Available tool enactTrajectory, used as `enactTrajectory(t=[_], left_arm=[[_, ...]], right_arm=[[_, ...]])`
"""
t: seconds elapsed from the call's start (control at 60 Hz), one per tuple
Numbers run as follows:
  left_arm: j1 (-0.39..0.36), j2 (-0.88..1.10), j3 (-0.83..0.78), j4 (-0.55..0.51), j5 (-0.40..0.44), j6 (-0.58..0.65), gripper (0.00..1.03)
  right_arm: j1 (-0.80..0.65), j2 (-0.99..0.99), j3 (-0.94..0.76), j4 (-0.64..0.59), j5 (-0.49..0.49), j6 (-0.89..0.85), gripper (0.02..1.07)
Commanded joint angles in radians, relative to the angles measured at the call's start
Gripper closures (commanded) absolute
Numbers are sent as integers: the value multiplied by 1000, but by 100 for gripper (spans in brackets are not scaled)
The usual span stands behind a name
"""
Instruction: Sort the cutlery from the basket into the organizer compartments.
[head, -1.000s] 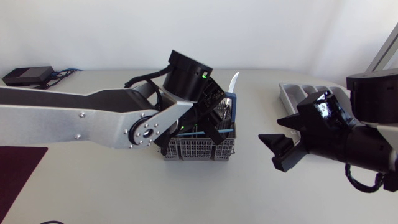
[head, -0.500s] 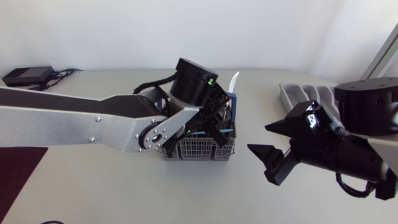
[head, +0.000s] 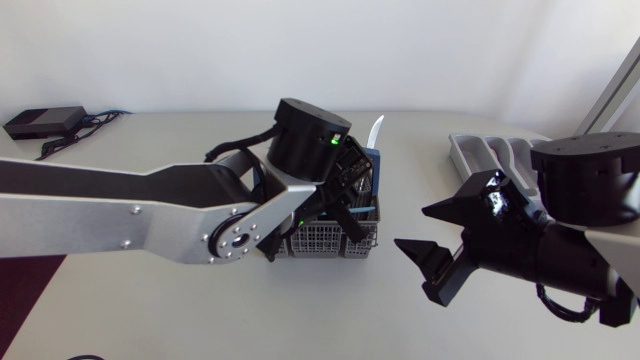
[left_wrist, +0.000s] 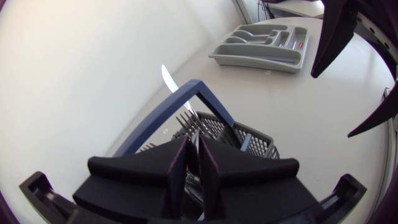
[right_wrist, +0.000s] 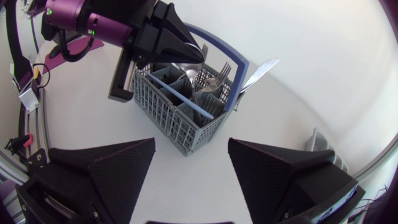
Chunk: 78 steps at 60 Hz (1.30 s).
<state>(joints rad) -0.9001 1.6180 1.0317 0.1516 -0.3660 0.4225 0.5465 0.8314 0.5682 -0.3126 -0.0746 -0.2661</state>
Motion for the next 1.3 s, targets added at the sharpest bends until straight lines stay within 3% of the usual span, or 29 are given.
enactTrajectory(t=[0.0, 0.317, 0.55, 0.767, 1.083, 1.283], left_arm=[[-22, -81, -24, 14, -34, 55, 100], [-63, -264, -45, -11, -59, 84, 100], [-53, -376, -25, -107, -40, 7, 100], [-5, -388, 25, -245, 95, -154, 100], [138, -306, 120, -394, 388, -367, 100], [193, -264, 157, -442, 513, -435, 100]], right_arm=[[17, 6, -24, 4, 7, -12, 22], [55, -20, -7, 6, 12, -27, 20], [89, -68, 1, 21, 19, -33, 20], [178, -83, 15, 78, 104, -32, 20], [250, -3, 21, 187, 176, -56, 21], [280, 63, 19, 285, 230, -76, 35]])
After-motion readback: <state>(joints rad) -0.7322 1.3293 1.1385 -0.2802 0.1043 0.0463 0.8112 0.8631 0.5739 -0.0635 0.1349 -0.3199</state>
